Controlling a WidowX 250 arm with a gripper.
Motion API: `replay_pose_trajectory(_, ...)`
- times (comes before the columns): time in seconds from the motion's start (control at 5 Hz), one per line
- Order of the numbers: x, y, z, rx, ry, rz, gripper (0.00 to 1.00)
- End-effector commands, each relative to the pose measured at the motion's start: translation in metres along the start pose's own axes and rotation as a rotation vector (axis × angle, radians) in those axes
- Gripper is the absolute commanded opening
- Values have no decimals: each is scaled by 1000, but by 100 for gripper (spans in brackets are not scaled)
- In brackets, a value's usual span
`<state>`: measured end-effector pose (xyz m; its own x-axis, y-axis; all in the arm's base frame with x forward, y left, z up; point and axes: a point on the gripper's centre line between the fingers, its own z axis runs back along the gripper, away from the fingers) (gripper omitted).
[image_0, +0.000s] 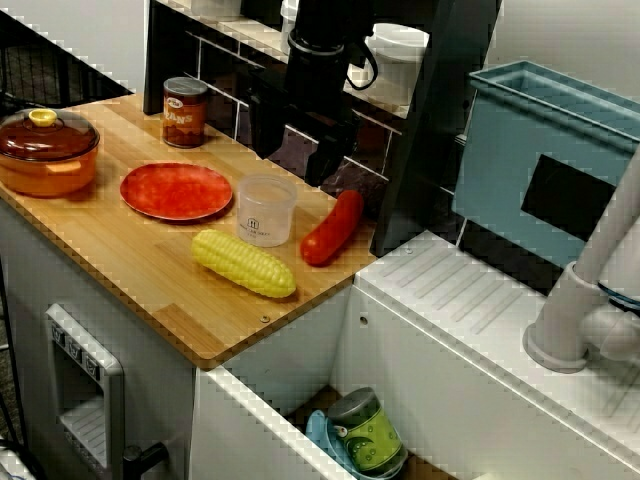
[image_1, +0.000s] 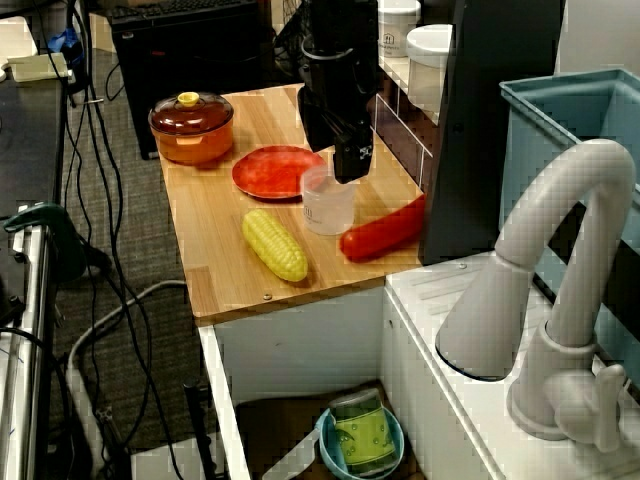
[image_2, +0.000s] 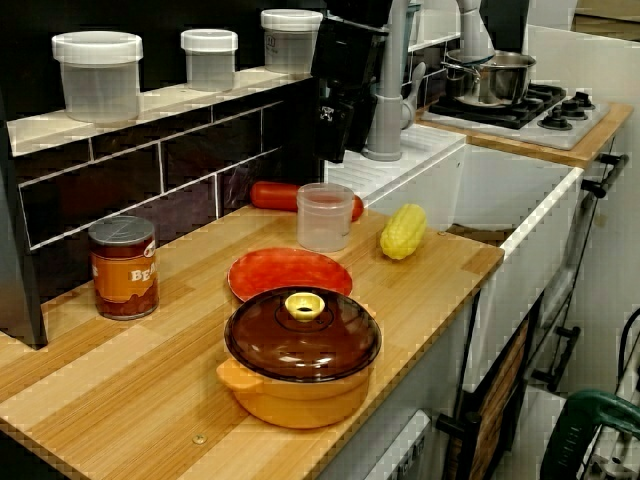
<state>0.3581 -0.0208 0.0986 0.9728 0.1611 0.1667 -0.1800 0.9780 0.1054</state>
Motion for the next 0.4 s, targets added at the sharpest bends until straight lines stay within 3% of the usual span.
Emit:
replay_pose_trajectory(0.0, 6, 1, -10, 44, -55, 9, 100)
replay_pose_trajectory(0.2, 2, 2, -16, 62, -63, 9, 100)
